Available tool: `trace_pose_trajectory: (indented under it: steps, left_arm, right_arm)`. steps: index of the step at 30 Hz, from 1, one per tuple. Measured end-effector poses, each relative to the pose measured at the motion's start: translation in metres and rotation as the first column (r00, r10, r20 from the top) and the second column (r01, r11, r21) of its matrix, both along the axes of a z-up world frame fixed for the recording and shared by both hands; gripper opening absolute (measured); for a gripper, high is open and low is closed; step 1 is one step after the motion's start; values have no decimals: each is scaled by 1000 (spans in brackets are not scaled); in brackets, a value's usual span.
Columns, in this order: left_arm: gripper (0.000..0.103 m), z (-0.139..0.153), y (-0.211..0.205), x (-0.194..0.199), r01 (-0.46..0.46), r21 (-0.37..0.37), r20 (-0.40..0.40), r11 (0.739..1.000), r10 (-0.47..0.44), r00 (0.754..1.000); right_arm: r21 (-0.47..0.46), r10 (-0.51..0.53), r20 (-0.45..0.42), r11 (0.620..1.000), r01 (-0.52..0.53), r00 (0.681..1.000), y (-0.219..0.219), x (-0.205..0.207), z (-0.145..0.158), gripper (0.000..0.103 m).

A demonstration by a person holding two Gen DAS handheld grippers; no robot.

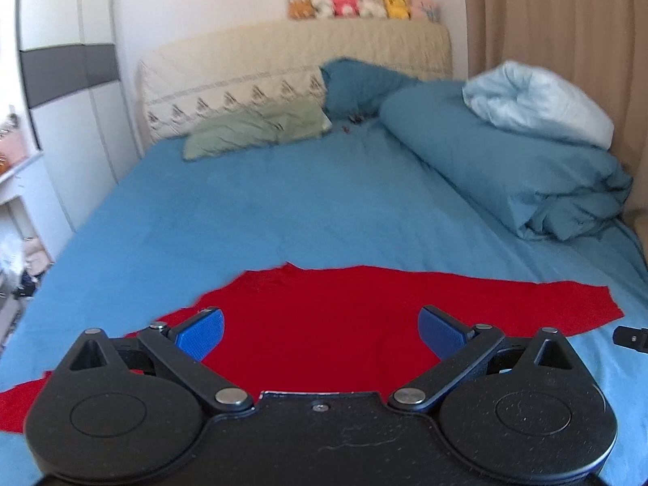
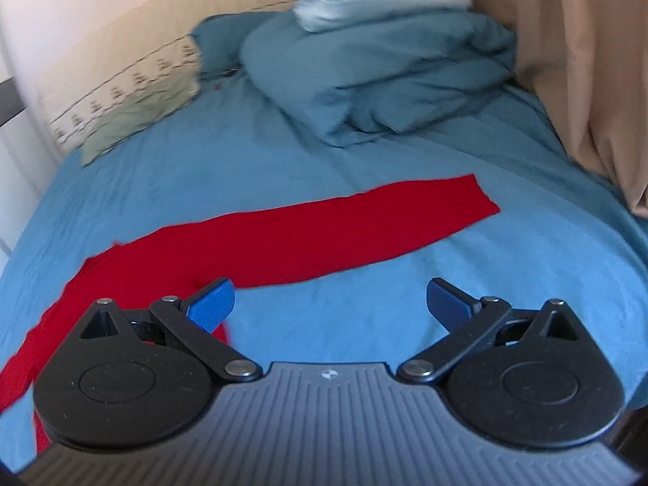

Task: Fold small clothes
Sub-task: 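Move the right gripper to the red sweater's sleeve cuff and grasp it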

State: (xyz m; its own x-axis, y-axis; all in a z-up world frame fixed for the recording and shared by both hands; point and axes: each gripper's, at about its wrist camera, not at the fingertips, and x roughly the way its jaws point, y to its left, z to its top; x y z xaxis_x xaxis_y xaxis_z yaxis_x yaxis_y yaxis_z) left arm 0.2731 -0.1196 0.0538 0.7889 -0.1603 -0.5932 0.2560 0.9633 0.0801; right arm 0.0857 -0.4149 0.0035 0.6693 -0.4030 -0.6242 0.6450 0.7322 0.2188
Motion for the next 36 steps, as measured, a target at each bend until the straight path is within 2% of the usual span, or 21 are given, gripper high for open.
trace_pose_trajectory:
  steps: [3, 7, 10, 15, 17, 19, 21, 25, 27, 29, 32, 36]
  left_arm:
    - [103, -24, -21, 40, 15, -8, -52, 1000, -15, 999]
    - [103, -64, -49, 89, 66, -27, -139, 997, -69, 988]
    - [103, -100, -68, 126, 73, -50, -193, 996, -82, 978]
    - [103, -151, -92, 173, 67, -100, -281, 993, -93, 955]
    - [103, -166, -103, 187, 71, -99, -300, 993, -98, 949]
    - [103, -178, -110, 196, 75, -84, -318, 994, -98, 943]
    - [103, -188, -117, 204, 75, -72, -346, 995, -96, 933]
    - [103, -200, -130, 212, 65, -31, -384, 997, -72, 920]
    - [103, -202, -136, 215, 64, -6, -391, 998, -61, 918]
    - [103, -201, -138, 217, 69, 5, -404, 998, -61, 913]
    - [103, -197, -131, 222, 53, -4, -430, 999, -49, 901]
    - [103, -170, -102, 226, -3, -44, -434, 999, -16, 901]
  right_arm:
    - [17, -49, 33, 999, 49, 998, -33, 12, -32, 103]
    - [48, -95, 18, 994, 94, 995, -62, 26, -79, 103]
    - [30, -142, 10, 990, 141, 990, -81, 35, -110, 103]
    - [-15, -238, 77, 971, 240, 968, -111, 43, -141, 102]
    - [-10, -283, 89, 958, 285, 955, -127, 48, -148, 91]
    - [15, -326, 96, 945, 326, 941, -143, 51, -155, 75]
    - [21, -355, 97, 935, 355, 930, -153, 54, -159, 65]
    - [6, -405, 77, 914, 406, 911, -168, 62, -161, 35]
    - [10, -417, 61, 909, 417, 907, -174, 67, -158, 26]
    - [11, -423, 35, 906, 423, 905, -176, 72, -151, 22]
    - [-24, -379, 4, 925, 379, 926, -170, 86, -129, 21]
    - [-47, -258, 65, 964, 261, 964, -144, 116, -73, 20]
